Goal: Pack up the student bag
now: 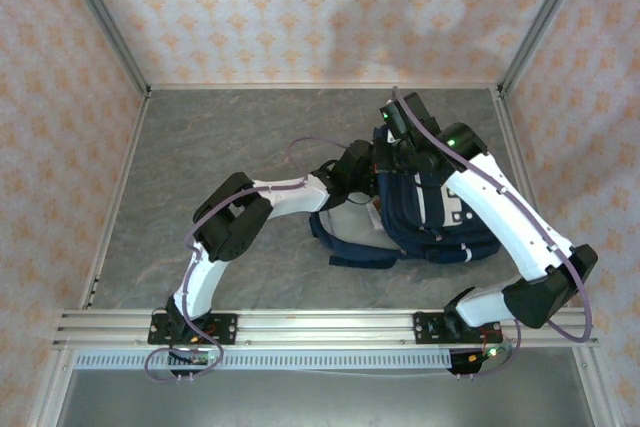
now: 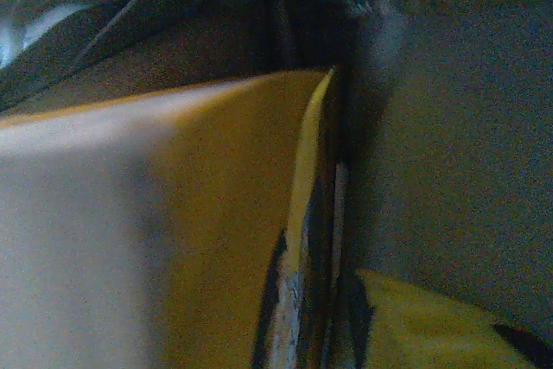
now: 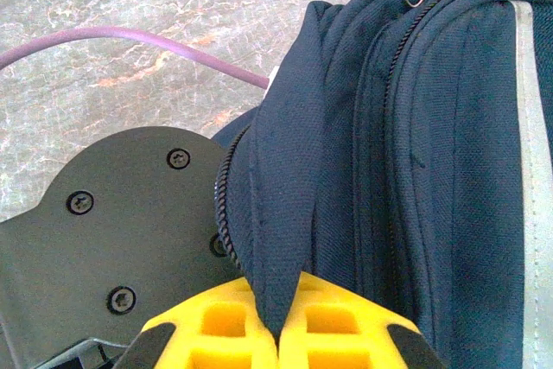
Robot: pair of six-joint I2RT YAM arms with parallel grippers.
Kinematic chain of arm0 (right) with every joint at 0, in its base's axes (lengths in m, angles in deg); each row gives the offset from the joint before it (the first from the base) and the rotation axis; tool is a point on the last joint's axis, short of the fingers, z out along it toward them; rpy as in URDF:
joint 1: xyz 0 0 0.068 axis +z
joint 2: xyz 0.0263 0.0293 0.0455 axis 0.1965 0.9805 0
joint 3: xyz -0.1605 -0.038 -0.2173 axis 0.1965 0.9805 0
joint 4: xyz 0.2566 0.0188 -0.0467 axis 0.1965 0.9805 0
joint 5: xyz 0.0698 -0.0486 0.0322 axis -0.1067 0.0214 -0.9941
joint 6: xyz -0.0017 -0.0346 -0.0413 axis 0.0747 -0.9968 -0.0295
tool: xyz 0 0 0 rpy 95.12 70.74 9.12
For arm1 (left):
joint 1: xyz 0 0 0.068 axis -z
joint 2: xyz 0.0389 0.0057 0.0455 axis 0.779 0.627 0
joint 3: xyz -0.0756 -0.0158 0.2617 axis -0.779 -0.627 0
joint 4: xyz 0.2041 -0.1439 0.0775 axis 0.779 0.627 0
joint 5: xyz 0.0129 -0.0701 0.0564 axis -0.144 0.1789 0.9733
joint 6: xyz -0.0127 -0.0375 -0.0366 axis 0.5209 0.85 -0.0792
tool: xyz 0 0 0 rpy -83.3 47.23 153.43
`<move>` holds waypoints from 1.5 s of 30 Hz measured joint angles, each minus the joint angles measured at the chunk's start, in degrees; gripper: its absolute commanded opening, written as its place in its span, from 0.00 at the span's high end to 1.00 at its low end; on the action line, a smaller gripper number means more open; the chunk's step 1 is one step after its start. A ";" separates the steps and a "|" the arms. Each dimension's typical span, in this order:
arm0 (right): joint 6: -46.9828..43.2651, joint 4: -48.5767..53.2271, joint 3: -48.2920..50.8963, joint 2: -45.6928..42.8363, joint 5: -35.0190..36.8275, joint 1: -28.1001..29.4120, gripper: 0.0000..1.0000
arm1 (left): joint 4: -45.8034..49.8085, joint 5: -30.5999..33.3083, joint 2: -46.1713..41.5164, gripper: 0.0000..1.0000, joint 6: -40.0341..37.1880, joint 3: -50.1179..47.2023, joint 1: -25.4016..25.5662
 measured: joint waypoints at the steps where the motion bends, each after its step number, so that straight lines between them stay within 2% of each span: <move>1: 0.04 -0.42 0.22 -0.20 0.00 0.00 1.00 | 0.37 -0.02 -0.28 0.40 -0.17 -0.17 -0.09; 7: 0.63 -5.99 3.48 -1.49 -1.16 -1.09 1.00 | 4.24 -0.20 -7.96 0.31 -2.91 -7.54 -0.70; 16: 2.82 -11.80 6.97 -2.97 -4.87 -3.34 1.00 | 12.61 -0.70 -21.92 0.30 -10.36 -13.49 -4.31; 19: 3.76 -12.59 7.65 -2.97 -5.90 -3.34 1.00 | 17.16 -0.11 -25.38 0.35 -13.25 -15.17 -4.79; 25: 8.26 -15.39 8.70 -1.86 -7.39 -3.61 1.00 | 28.63 3.69 -34.12 0.53 -18.64 -20.81 -5.20; 30: 12.28 -18.36 8.68 5.51 -11.30 -3.54 1.00 | 37.07 8.31 -41.07 0.62 -21.77 -23.56 -5.88; 32: 13.20 -19.19 8.57 9.22 -12.37 -3.10 0.91 | 39.58 9.90 -43.43 0.63 -22.71 -24.35 -5.92; 35: 12.94 -19.67 7.98 14.36 -12.90 -1.29 0.65 | 42.64 11.39 -46.69 0.63 -23.98 -26.05 -6.01; 36: 12.50 -19.12 7.04 16.09 -12.68 -0.35 0.60 | 43.39 11.74 -47.52 0.62 -24.17 -26.67 -6.01; 40: 9.60 -17.84 3.45 19.12 -11.54 2.08 0.49 | 45.57 12.20 -50.07 0.61 -25.03 -29.29 -6.01; 45: 5.31 -15.43 3.74 15.02 -9.20 0.63 0.49 | 46.40 12.02 -51.71 0.63 -25.24 -31.78 -6.01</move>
